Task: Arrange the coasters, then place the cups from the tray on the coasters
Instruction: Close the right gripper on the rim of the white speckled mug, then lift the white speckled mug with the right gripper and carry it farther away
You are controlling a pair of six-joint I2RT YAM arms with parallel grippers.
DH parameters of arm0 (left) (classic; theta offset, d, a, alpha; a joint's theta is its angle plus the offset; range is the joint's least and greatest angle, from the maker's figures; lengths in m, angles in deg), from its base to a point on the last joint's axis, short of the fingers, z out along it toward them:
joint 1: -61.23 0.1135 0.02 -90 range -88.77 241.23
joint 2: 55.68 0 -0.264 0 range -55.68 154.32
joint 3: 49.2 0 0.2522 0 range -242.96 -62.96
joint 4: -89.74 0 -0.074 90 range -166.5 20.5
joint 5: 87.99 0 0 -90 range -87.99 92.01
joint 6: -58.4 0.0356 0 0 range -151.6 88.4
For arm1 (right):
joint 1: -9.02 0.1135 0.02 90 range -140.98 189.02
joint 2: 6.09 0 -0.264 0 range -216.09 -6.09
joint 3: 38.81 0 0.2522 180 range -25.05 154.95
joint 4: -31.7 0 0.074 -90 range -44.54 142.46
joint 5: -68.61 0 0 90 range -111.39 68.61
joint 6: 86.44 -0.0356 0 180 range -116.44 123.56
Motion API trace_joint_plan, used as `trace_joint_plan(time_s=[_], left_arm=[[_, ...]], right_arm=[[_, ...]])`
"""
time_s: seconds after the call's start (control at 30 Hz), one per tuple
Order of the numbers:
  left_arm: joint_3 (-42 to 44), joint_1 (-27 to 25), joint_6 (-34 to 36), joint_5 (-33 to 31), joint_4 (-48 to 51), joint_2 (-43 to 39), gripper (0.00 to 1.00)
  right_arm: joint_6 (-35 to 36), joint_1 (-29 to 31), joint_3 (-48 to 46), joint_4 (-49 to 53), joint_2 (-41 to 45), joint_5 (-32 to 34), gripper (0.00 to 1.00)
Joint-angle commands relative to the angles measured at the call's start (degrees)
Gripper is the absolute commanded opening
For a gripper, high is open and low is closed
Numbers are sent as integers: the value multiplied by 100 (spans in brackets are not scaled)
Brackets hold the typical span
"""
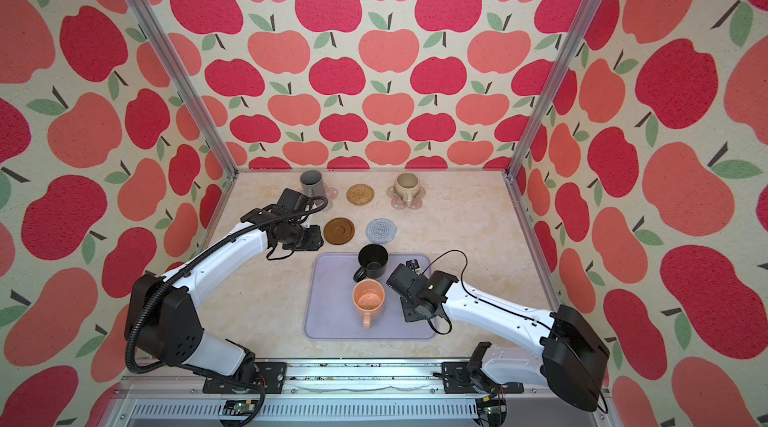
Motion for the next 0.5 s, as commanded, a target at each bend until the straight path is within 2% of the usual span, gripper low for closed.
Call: trace_joint_plan(time_s=[0.0, 0.47], left_arm=[[-127, 21, -40, 58, 88, 108, 38], [-257, 162, 4, 142, 89, 188, 38]], right_arm=[[167, -86, 301, -50, 81, 303, 0], [584, -517, 807, 52, 133, 486, 0]])
